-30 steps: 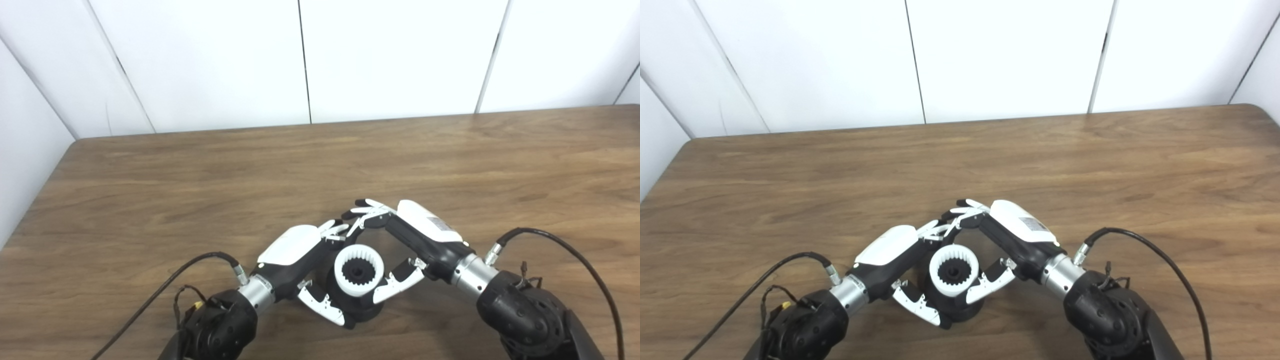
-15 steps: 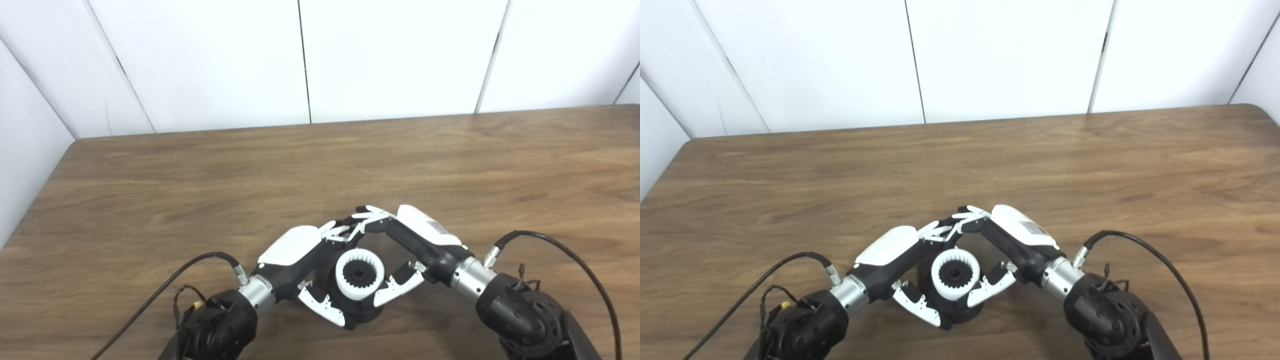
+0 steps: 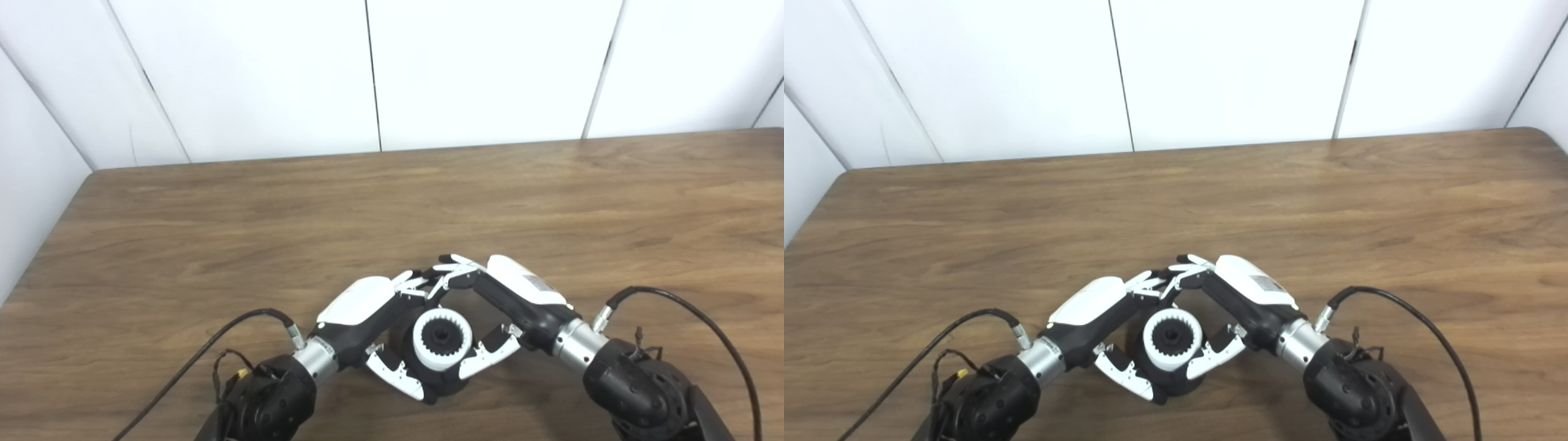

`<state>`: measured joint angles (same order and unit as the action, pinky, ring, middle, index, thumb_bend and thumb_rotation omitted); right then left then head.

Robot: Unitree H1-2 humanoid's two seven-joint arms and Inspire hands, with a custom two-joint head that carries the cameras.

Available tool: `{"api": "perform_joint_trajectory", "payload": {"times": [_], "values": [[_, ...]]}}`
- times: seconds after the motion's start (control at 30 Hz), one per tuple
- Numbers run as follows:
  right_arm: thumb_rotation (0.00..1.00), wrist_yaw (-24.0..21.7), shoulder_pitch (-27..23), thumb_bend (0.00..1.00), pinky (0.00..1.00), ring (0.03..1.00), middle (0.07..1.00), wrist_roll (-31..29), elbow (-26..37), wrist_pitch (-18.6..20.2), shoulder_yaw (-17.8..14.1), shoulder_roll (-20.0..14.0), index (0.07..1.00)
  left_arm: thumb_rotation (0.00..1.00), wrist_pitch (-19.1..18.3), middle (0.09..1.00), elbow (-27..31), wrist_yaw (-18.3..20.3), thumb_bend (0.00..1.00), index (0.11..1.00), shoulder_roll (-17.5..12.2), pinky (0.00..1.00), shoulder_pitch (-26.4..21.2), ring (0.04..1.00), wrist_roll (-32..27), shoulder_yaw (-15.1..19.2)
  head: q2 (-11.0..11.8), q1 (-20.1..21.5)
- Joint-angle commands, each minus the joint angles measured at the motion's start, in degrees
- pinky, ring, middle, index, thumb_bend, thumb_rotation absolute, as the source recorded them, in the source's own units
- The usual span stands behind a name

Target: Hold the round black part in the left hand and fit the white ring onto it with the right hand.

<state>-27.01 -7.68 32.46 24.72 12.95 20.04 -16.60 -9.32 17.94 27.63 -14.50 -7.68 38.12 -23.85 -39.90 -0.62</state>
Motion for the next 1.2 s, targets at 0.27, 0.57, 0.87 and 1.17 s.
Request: {"api": "perform_joint_trajectory", "payload": {"times": [0.27,0.57,0.87,1.17], "values": [[0.16,1.96,0.03,0.52,0.86,0.957,0.859,1.21,-1.74,-1.43,0.07,0.27,0.492,0.26,0.42,0.954,1.33,-0.62,0.94,0.645,-0.59,0.9,-0.84,1.0,-0.38,0.92,-0.12,-0.29],[0.17,2.85,0.0,0.52,0.85,0.956,0.86,1.44,-2.94,-1.43,0.35,0.27,0.493,0.26,0.38,0.957,1.19,-0.7,0.93,0.645,-0.57,0.9,-0.78,1.0,-0.13,1.06,-0.05,-0.31],[0.17,3.56,-0.29,0.52,0.85,0.953,0.861,1.04,-4.05,-1.84,0.32,0.01,0.496,0.27,0.65,0.953,0.71,-1.05,0.93,0.641,-0.38,0.9,-0.81,1.0,0.03,1.14,0.19,-0.25],[0.42,3.38,-0.46,0.96,0.85,0.947,0.869,0.55,-4.13,-1.22,-0.35,-0.08,0.676,0.28,0.92,0.949,0.64,-1.52,0.94,0.637,-0.3,0.9,-0.55,1.0,0.27,1.3,0.05,-0.31]]}}
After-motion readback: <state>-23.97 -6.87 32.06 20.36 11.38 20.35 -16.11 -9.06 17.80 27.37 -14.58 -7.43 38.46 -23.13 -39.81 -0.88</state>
